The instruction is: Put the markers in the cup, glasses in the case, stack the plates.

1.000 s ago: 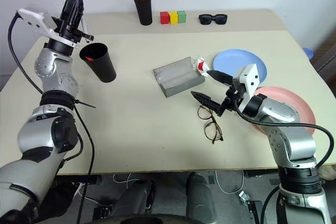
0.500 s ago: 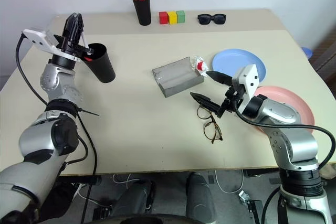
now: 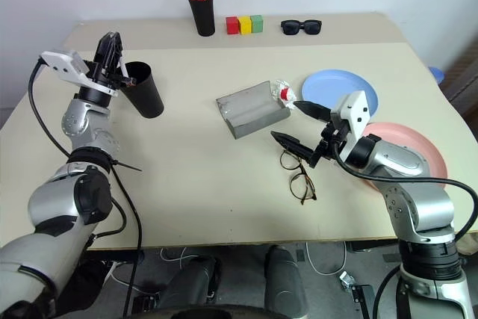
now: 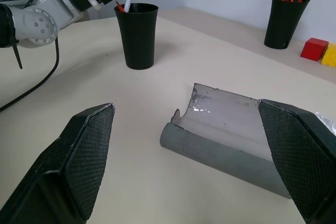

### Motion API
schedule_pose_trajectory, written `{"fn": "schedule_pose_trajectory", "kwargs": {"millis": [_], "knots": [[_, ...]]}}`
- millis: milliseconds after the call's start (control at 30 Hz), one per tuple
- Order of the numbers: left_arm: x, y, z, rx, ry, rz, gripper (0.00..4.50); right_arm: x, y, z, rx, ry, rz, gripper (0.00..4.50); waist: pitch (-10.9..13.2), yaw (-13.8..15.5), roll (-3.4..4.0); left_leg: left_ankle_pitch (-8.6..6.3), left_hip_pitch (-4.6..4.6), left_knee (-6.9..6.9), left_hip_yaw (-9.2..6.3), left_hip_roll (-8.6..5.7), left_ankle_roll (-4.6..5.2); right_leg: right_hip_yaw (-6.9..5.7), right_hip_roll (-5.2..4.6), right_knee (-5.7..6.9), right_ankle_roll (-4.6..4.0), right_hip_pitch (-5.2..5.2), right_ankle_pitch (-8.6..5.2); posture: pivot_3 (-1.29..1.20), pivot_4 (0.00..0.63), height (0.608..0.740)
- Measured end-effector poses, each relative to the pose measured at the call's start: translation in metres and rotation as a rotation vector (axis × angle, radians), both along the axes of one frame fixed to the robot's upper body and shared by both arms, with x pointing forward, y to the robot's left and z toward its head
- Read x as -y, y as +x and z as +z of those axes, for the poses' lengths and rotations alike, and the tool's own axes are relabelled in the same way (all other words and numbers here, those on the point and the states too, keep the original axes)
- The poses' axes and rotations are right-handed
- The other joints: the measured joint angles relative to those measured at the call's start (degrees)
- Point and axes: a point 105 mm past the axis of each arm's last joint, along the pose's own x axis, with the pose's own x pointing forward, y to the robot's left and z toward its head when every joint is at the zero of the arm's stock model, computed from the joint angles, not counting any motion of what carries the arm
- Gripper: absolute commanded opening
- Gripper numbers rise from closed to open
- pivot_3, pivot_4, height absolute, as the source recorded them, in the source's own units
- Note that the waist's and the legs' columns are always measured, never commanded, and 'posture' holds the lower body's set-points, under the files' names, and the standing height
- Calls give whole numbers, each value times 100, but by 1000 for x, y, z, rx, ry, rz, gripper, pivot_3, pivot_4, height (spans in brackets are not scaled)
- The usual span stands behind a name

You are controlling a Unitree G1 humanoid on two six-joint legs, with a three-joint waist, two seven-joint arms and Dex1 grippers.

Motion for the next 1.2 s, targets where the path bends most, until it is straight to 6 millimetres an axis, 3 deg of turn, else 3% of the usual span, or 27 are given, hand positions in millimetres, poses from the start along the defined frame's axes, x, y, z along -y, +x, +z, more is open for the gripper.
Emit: {"fn": "schedule_pose_trajectory", "kwargs": {"millis": [67, 267, 467, 667, 800, 967, 1033, 1200], "knots": [[0, 0, 0, -1, -2, 0, 1330, 0, 0, 0, 0, 0, 0, 4474, 0, 0, 0, 0, 0, 0, 0, 0, 0, 0, 0, 0, 0, 0, 0, 0, 150, 740], [-1, 0, 0, -1, -4, 3, 4472, 0, 0, 0, 1, -1, -1, 4474, 0, 0, 0, 0, 0, 0, 0, 0, 0, 0, 0, 0, 0, 0, 0, 0, 150, 740], [2, 0, 0, -6, 12, -24, 4472, 0, 0, 0, 2, -4, -3, 4474, 0, 1, 0, 0, 0, 0, 0, 0, 0, 0, 0, 0, 0, 0, 0, 0, 150, 740], [29, -1, 11, 0, 100, -221, 4472, 1, 2, 0, 12, -10, -14, 4474, 0, 0, 0, 0, -1, 2, 0, 0, 0, 0, 0, 1, 0, 1, 0, 0, 150, 740], [74, -9, 26, -32, 206, -491, 4472, 9, 9, -2, 19, -18, -55, 4474, 0, -3, 0, 0, -4, 6, -3, -2, 1, 1, 0, 2, 2, 4, 1, 0, 150, 740], [145, -26, 24, -172, 365, -799, 4472, 13, 16, 2, 49, -16, -81, 4474, 0, -12, 0, 0, 1, 4, -4, -2, 1, 1, 0, 5, 2, 3, 1, 0, 150, 740], [167, -29, 18, -228, 380, -852, 4472, 14, 17, 1, 53, -19, -92, 4474, 0, -13, 0, 0, 2, 4, -3, -2, 1, 1, 1, 4, 1, 4, 1, 0, 150, 740], [200, -20, -24, -424, 509, -803, 4472, 22, 17, -2, 60, -27, -128, 4474, -1, -3, 1, 0, 5, 2, -2, -2, 1, 2, 1, 2, 1, 6, 1, 0, 150, 740]]}}
